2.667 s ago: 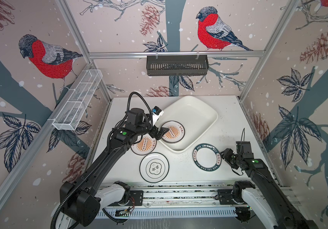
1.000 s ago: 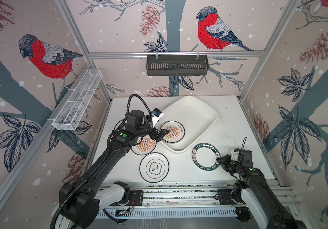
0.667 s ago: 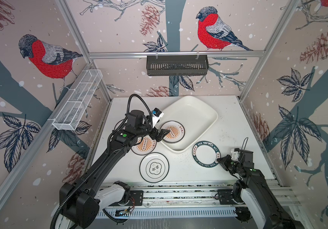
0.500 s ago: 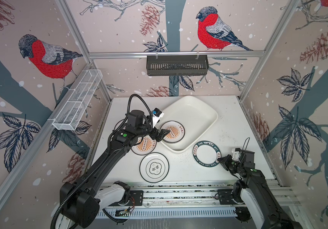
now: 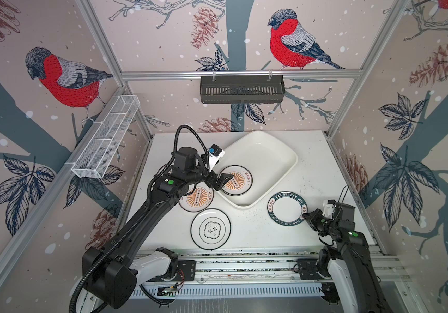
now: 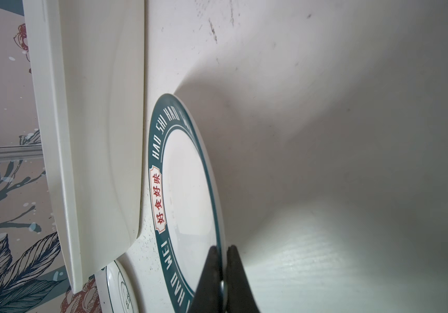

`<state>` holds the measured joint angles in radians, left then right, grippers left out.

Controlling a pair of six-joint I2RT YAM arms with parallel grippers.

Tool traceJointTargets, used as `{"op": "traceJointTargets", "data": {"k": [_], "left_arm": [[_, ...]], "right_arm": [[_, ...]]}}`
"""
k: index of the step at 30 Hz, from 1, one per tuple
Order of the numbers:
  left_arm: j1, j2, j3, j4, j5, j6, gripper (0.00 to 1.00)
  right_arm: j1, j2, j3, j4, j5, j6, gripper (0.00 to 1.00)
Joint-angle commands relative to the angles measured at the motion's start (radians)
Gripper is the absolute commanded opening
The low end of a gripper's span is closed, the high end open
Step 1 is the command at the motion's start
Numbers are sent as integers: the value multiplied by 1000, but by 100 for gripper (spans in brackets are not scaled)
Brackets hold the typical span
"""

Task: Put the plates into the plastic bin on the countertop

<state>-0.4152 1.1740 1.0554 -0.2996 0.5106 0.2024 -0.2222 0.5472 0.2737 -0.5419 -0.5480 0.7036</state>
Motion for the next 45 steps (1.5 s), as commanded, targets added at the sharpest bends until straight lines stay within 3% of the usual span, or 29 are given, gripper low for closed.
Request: {"op": "traceJointTargets", "data": {"k": [1,34,45], "left_arm": [[0,1,9,2,-9,17,97],[0,2,12,15,11,14,97],[-1,5,12,28,11,16,97]], "right_arm": [[-5,-9,40,-41,20,-10,1],[-95,69,348,-180,223,-98,1],[-107,114,446,-199,203,-118,1]]}}
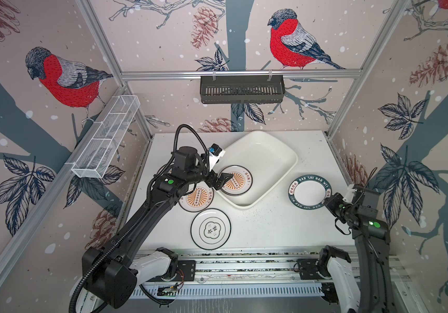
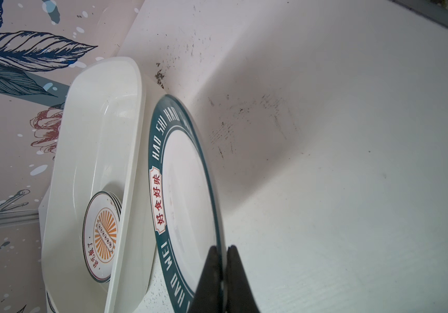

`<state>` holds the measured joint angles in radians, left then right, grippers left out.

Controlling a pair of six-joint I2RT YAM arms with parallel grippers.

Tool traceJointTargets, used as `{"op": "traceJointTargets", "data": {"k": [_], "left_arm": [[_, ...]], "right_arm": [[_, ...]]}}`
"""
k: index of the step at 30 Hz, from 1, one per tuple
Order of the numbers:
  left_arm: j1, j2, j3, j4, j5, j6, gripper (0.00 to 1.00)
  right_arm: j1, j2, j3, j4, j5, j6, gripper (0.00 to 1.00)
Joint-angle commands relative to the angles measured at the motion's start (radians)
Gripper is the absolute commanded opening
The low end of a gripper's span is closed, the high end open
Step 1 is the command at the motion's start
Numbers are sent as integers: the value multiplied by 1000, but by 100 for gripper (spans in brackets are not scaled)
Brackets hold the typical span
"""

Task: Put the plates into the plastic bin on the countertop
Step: 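Lift and carry the green-rim plate over the cream bin with the right gripper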

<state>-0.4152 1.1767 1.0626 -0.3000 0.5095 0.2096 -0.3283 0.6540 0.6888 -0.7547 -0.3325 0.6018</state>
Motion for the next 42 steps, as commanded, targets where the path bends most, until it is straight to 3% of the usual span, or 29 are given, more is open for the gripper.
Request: {"op": "traceJointTargets", "data": {"k": [1,19,30,37,42], "left_arm": [[0,4,5,29,9,7,97],[0,11,18,28,-92,-18,97],[1,46,75,-27,-182,-25,97],[4,57,143,-82,-238,-33,97],[10,68,183,-116,-253,-37,97]], "right_arm": [[0,16,46,11,-12,-20,1],[37,250,302,72,-103,-25,1],[373,473,414,236,9,48,1],[542,608,437,386,-60,50,1],[605,692,422,473,-141,0,1]]}}
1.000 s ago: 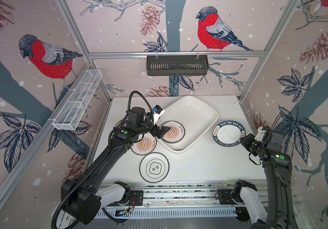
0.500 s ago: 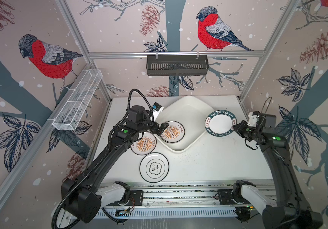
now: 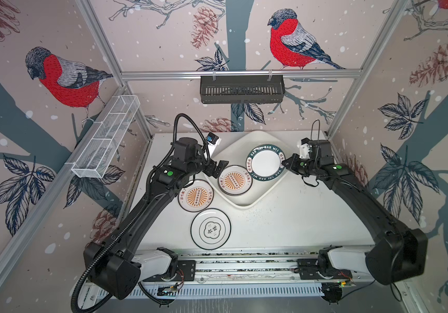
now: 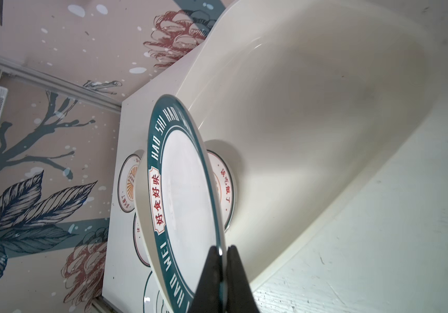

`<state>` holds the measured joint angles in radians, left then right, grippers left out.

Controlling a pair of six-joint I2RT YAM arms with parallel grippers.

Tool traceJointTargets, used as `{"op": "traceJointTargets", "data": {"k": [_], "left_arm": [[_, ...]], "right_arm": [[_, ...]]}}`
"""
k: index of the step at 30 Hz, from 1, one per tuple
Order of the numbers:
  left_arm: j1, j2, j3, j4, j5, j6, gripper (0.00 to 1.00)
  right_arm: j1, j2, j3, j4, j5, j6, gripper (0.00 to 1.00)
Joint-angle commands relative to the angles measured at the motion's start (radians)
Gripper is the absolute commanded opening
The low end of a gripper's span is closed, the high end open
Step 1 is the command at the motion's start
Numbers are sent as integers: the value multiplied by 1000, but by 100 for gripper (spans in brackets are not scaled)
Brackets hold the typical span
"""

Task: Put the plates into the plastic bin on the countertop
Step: 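Lift and carry the green-rim plate over the cream bin with the right gripper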

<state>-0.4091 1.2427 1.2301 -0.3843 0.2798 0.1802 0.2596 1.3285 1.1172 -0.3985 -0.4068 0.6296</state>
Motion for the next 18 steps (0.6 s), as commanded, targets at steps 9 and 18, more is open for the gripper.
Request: {"op": "traceJointTargets", "data": {"k": [9,18], "left_arm": [[23,47,39,-49,4,3,97],[43,61,79,-112,53,24,97]], "right_arm": [[79,222,72,120,-179,-174,1],[117,439,239,-22,-231,-359,1]]}}
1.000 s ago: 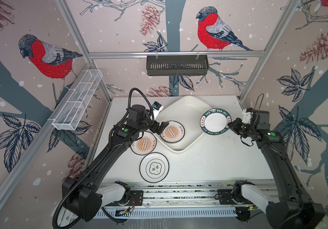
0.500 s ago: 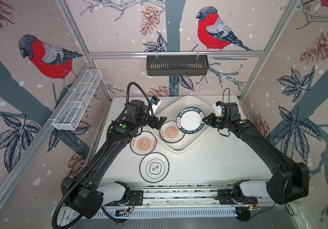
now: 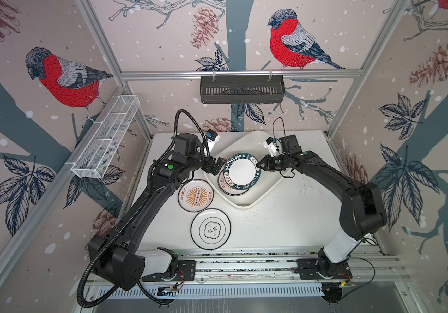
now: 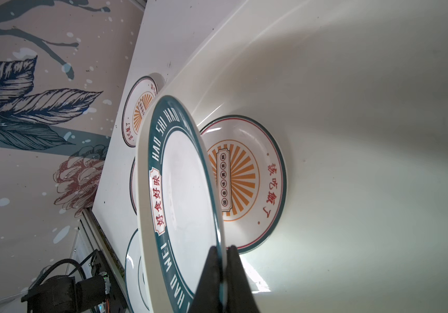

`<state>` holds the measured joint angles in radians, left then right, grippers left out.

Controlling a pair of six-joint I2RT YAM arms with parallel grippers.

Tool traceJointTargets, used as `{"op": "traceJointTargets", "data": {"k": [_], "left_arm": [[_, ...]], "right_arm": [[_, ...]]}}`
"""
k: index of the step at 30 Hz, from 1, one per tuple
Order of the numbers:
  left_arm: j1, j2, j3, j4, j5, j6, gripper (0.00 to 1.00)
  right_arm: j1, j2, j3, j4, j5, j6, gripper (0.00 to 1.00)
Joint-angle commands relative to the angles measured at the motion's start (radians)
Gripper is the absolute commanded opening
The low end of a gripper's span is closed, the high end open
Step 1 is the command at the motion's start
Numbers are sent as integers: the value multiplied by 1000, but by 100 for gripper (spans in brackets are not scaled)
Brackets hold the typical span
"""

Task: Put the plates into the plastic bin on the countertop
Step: 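Lift and carry the green-rim plate over the cream bin with the right gripper, then lower the green-rim plate onto the sunburst plates in the bin with the right gripper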

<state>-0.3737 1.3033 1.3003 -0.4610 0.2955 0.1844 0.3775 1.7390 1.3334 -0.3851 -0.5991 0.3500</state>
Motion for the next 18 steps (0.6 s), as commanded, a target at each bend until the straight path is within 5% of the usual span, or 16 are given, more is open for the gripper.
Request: {"op": "traceJointTargets", "data": {"k": [1,18], "left_arm": [[10,-1,5,-40,43,22,97],[19,-6,-5,-41,78,8,97]], "right_arm": [[-2,48,33,-43,-38,-91,1],[-20,251,130,-32,-124,-138,3]]}}
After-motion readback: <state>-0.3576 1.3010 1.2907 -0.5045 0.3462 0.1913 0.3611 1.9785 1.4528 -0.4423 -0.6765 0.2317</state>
